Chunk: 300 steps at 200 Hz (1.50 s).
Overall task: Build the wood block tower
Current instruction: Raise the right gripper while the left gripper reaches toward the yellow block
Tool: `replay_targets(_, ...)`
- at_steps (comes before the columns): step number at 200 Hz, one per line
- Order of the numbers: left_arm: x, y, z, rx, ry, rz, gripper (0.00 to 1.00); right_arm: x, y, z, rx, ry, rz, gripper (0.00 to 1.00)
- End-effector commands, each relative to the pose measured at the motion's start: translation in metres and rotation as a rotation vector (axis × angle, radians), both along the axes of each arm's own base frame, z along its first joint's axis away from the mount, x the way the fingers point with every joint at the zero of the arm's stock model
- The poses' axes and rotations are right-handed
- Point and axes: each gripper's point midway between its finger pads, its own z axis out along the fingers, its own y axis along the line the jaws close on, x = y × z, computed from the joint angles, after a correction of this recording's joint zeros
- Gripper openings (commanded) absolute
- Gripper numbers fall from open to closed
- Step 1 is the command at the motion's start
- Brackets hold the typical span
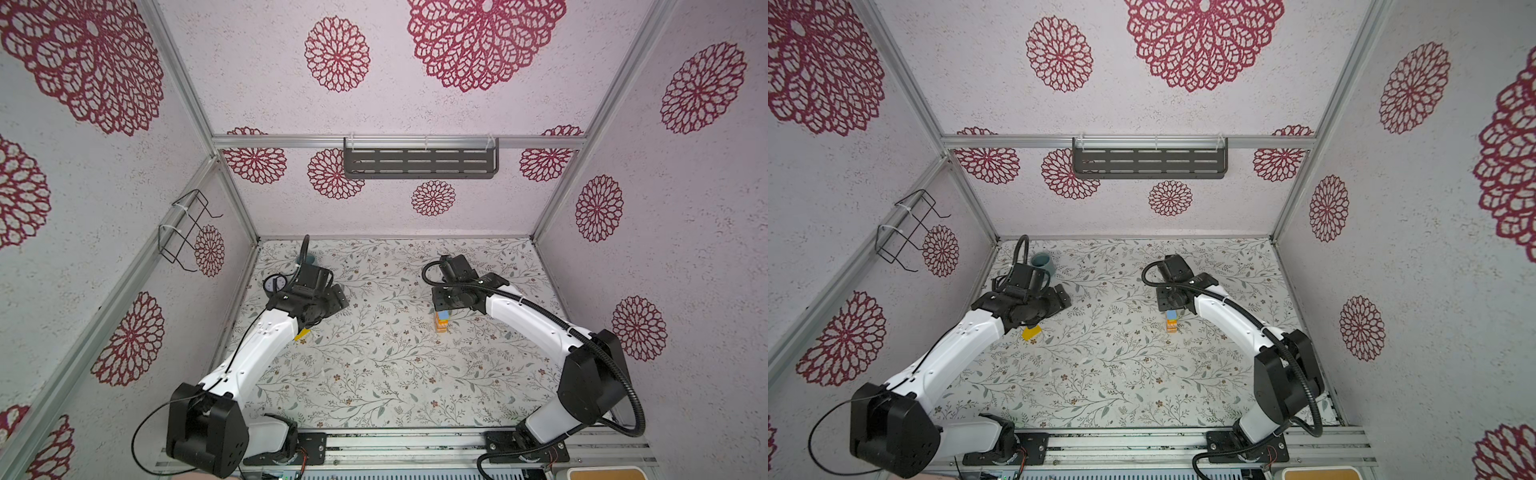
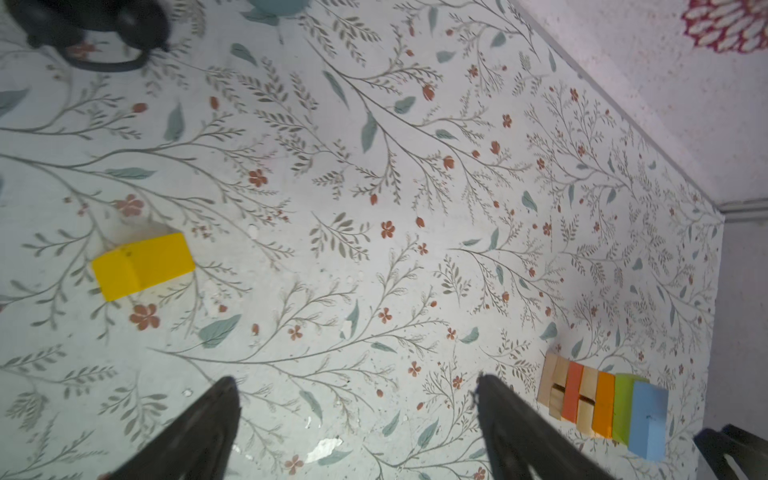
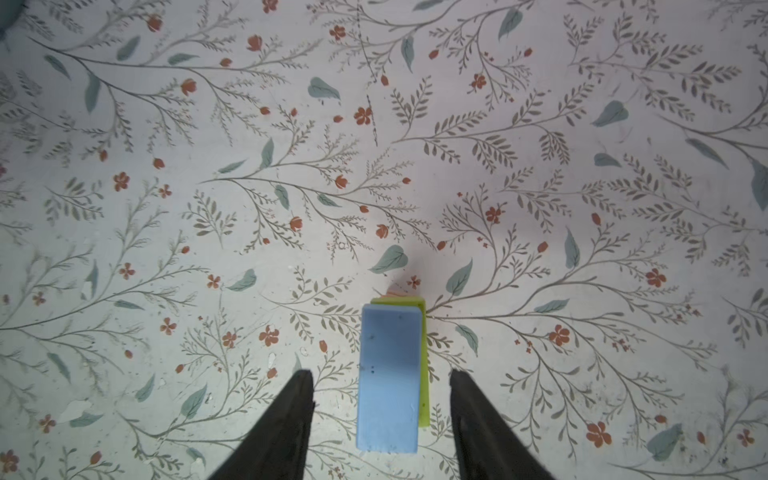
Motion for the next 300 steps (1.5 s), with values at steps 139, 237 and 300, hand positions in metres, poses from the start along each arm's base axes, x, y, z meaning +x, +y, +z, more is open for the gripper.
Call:
replay_targets(139,-0.05,0.07,-0.105,0.11,0.218,0.21,0.16,0.0,0.007,0.012,0.129,-0.086,0.065,0.61)
replay_targets(237,-0.025,0.077,-0.138,0.143,0.308,0.213,0.0,-0.001,0.003,0.007,0.131,-0.078,0.053,0.6)
replay_targets(300,0.002,0.082,-0.141,0.123,0.293,0.232,0.0,-0.001,0.003,0.002,0.123,-0.07,0.054,0.6)
